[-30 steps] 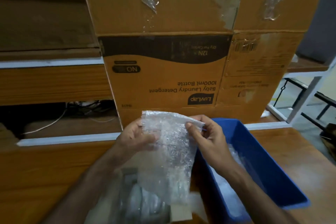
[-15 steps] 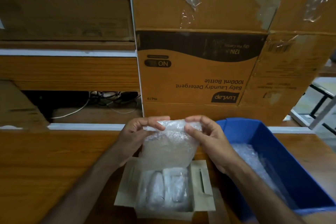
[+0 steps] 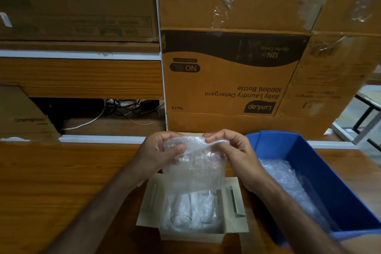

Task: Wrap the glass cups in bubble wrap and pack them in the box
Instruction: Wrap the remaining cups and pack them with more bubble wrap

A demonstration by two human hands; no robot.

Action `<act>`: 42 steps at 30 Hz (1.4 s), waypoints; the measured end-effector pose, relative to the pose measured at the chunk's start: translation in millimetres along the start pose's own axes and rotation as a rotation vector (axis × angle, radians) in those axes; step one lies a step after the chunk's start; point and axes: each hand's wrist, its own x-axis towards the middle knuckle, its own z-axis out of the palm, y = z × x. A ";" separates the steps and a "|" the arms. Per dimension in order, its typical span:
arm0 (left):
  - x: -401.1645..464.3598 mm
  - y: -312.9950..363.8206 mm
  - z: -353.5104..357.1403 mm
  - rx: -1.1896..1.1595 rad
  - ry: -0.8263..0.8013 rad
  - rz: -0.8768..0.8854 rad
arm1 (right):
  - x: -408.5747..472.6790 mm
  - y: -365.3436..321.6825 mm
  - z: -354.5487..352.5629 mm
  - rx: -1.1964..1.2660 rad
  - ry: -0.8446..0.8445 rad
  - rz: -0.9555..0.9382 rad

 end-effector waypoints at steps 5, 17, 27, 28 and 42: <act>-0.4 -1.9 0.7 0.100 0.061 0.153 | -1.5 2.9 -3.9 0.104 -0.042 0.086; -3.9 -13.8 -2.4 -0.332 -0.103 -0.108 | -2.5 12.4 -7.6 -0.126 -0.051 -0.125; 2.3 -10.0 10.2 -0.269 0.069 -0.057 | -6.4 5.6 -10.4 0.108 -0.147 0.080; 2.3 -10.3 11.0 -0.247 0.064 -0.032 | -6.1 5.0 -9.7 0.129 -0.167 0.150; 3.4 -20.9 15.6 -0.274 -0.194 -0.246 | 4.7 24.5 -22.4 -0.071 -0.047 0.035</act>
